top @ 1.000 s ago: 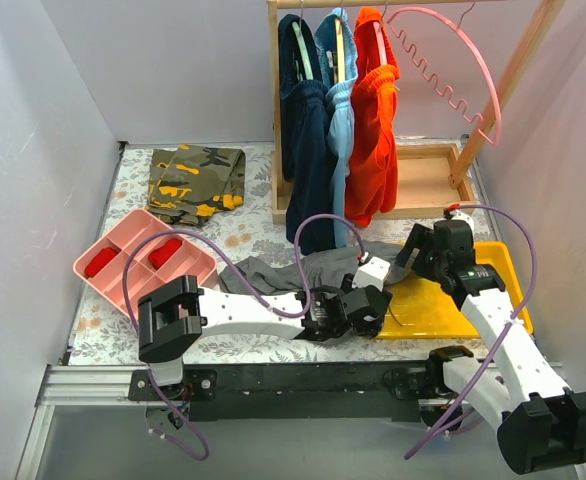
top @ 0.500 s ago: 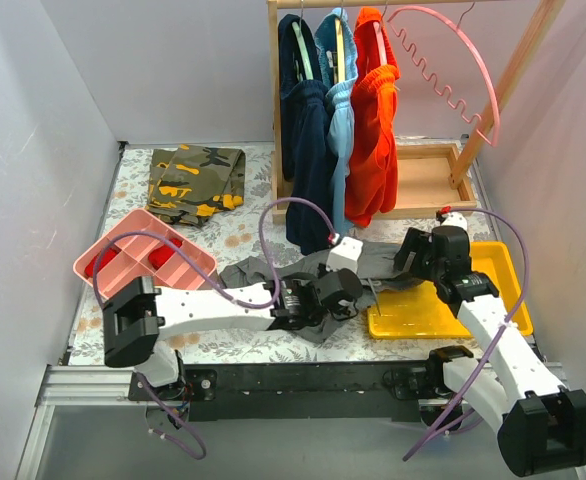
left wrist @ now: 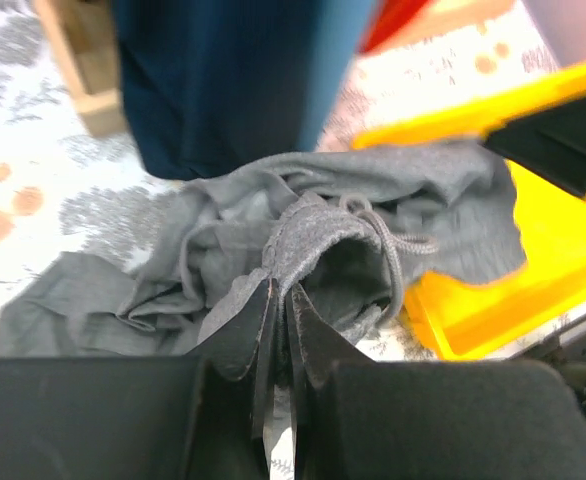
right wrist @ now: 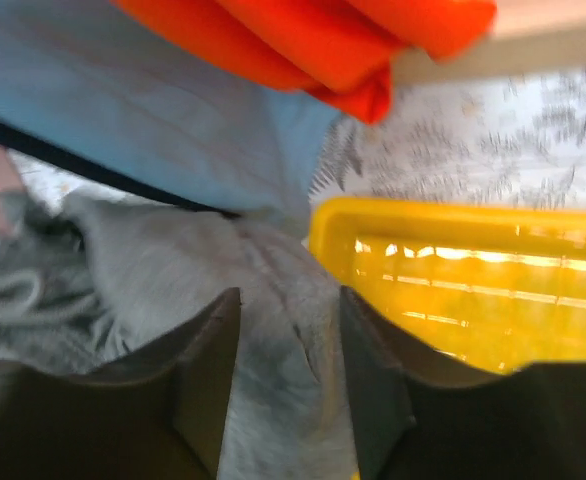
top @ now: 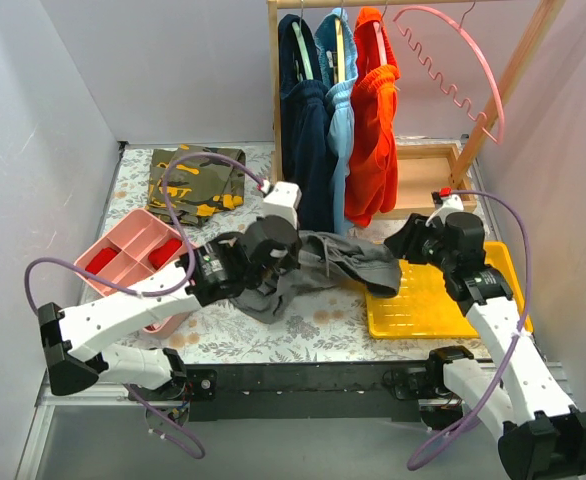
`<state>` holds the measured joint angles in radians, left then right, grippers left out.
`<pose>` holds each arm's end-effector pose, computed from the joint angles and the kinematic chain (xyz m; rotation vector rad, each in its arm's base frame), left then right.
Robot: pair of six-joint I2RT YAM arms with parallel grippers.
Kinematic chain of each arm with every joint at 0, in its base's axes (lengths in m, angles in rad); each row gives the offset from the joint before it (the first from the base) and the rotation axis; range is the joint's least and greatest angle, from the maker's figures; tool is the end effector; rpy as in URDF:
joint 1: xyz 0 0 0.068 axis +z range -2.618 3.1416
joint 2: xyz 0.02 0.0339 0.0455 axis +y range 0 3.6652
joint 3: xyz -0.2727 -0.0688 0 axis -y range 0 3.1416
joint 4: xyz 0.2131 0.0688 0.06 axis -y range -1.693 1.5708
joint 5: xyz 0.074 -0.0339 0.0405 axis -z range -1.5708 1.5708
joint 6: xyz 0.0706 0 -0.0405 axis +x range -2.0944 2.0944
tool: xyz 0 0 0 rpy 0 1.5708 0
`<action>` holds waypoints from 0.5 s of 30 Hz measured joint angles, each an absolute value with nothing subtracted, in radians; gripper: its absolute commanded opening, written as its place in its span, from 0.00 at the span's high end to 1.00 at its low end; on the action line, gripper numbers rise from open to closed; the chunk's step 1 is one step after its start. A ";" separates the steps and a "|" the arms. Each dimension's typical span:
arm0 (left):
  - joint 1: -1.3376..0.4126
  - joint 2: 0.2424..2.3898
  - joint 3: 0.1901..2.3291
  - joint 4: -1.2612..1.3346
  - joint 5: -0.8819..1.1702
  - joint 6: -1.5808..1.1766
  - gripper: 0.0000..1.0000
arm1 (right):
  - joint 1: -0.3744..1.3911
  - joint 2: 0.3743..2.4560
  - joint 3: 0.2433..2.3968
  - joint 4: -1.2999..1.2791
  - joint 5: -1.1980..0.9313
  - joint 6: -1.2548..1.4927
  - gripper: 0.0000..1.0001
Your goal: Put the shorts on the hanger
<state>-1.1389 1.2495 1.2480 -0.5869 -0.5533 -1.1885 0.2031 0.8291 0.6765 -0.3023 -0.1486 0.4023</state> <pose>0.1419 -0.2193 0.3575 -0.3789 2.1363 -0.8125 0.1788 0.0475 0.2783 0.1096 2.0586 0.5294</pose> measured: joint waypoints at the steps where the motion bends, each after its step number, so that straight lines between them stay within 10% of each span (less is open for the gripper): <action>1: -1.110 1.243 1.269 -0.606 -0.538 -1.181 1.00 | 0.203 0.815 0.700 -0.308 -0.167 0.402 0.30; 15: -0.685 1.358 1.338 -0.674 -0.175 -1.123 1.00 | 0.509 0.686 0.745 -0.435 -0.108 0.337 0.24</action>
